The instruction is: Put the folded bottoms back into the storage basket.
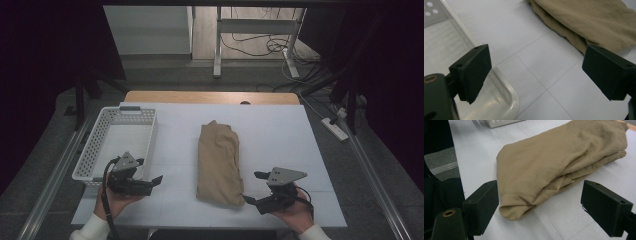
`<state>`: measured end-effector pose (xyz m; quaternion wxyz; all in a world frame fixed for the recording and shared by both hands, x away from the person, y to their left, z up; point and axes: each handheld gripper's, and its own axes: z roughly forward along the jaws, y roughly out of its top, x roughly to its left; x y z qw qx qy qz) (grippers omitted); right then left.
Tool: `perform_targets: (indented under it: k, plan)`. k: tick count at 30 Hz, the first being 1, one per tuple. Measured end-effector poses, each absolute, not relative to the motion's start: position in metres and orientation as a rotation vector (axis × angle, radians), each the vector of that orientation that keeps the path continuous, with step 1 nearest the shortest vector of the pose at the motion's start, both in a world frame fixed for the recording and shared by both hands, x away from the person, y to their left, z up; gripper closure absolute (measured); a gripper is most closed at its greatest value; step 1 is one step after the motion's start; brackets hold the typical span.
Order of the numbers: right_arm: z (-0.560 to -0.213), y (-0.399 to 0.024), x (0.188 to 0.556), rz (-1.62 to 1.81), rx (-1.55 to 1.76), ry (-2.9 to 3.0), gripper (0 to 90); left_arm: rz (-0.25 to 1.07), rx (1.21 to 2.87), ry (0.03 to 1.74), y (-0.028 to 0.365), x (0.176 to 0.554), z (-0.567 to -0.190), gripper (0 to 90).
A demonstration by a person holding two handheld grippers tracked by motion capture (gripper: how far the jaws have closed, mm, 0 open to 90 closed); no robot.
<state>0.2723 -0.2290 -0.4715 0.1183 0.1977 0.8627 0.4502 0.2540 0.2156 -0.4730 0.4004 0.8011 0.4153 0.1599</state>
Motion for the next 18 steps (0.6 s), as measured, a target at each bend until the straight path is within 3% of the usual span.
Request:
perform_targets:
  k: [18]
  plan:
    - [-0.466,-0.212,0.275,1.303,0.519,2.552,14.8,0.394,2.028,1.053,0.214,0.254,-0.474,9.4]
